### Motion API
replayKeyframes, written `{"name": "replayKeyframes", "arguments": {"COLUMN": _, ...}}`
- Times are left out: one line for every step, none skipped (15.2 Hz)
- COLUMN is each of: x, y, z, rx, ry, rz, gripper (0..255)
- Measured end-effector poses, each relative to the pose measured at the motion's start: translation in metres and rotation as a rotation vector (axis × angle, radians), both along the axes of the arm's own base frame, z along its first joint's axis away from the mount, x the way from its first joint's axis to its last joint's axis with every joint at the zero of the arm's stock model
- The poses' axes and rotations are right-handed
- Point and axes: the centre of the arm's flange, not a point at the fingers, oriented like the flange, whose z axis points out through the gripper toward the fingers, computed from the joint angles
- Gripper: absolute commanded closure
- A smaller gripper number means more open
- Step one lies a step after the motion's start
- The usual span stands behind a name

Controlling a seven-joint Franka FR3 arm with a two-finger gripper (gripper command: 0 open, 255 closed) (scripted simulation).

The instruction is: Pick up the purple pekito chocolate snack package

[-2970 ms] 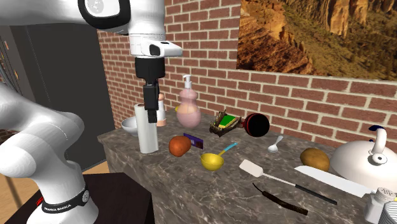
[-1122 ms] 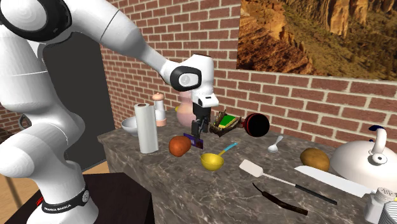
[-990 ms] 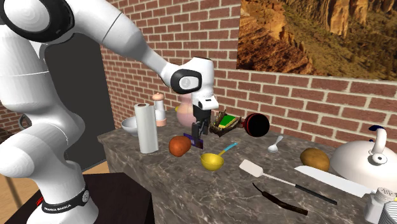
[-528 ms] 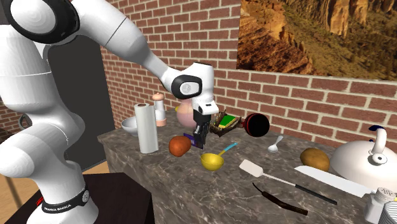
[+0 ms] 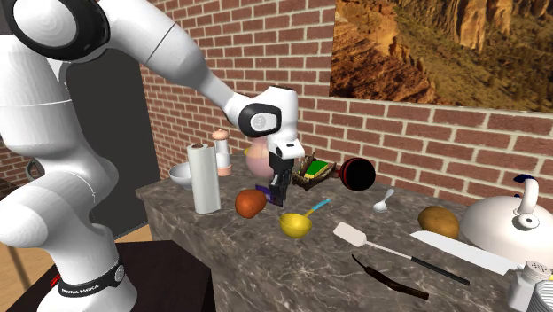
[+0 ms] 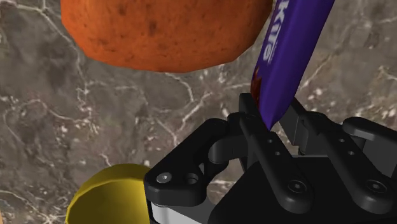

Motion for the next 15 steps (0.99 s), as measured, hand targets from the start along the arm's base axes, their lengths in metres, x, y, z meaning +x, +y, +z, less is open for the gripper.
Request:
{"name": "replayKeyframes", "arguments": {"x": 0.0, "y": 0.0, "z": 0.004, "rx": 0.0, "ry": 0.0, "rz": 0.0, "gripper": 255}}
{"name": "replayKeyframes", "arguments": {"x": 0.001, "y": 0.001, "z": 0.009, "rx": 0.0, "ry": 0.0, "rz": 0.0, "gripper": 255}}
{"name": "replayKeyframes", "arguments": {"x": 0.001, "y": 0.0, "z": 0.013, "rx": 0.0, "ry": 0.0, "rz": 0.0, "gripper": 255}}
{"name": "replayKeyframes", "arguments": {"x": 0.001, "y": 0.0, "z": 0.018, "rx": 0.0, "ry": 0.0, "rz": 0.0, "gripper": 255}}
{"name": "replayKeyframes", "arguments": {"x": 0.001, "y": 0.0, "z": 0.025, "rx": 0.0, "ry": 0.0, "rz": 0.0, "gripper": 255}}
{"name": "replayKeyframes", "arguments": {"x": 0.0, "y": 0.0, "z": 0.03, "rx": 0.0, "ry": 0.0, "rz": 0.0, "gripper": 255}}
{"name": "replayKeyframes", "arguments": {"x": 0.0, "y": 0.0, "z": 0.035, "rx": 0.0, "ry": 0.0, "rz": 0.0, "gripper": 255}}
{"name": "replayKeyframes", "arguments": {"x": -0.001, "y": 0.001, "z": 0.04, "rx": 0.0, "ry": 0.0, "rz": 0.0, "gripper": 255}}
{"name": "replayKeyframes", "arguments": {"x": -0.001, "y": 0.001, "z": 0.046, "rx": 0.0, "ry": 0.0, "rz": 0.0, "gripper": 255}}
{"name": "replayKeyframes", "arguments": {"x": -0.001, "y": 0.001, "z": 0.05, "rx": 0.0, "ry": 0.0, "rz": 0.0, "gripper": 255}}
{"name": "replayKeyframes", "arguments": {"x": 0.0, "y": 0.0, "z": 0.054, "rx": 0.0, "ry": 0.0, "rz": 0.0, "gripper": 255}}
{"name": "replayKeyframes", "arguments": {"x": 0.0, "y": -0.001, "z": 0.06, "rx": 0.0, "ry": 0.0, "rz": 0.0, "gripper": 255}}
{"name": "replayKeyframes", "arguments": {"x": 0.0, "y": 0.0, "z": 0.066, "rx": 0.0, "ry": 0.0, "rz": 0.0, "gripper": 255}}
{"name": "replayKeyframes", "arguments": {"x": -0.001, "y": 0.0, "z": 0.07, "rx": 0.0, "ry": 0.0, "rz": 0.0, "gripper": 255}}
{"name": "replayKeyframes", "arguments": {"x": -0.001, "y": 0.0, "z": 0.073, "rx": 0.0, "ry": 0.0, "rz": 0.0, "gripper": 255}}
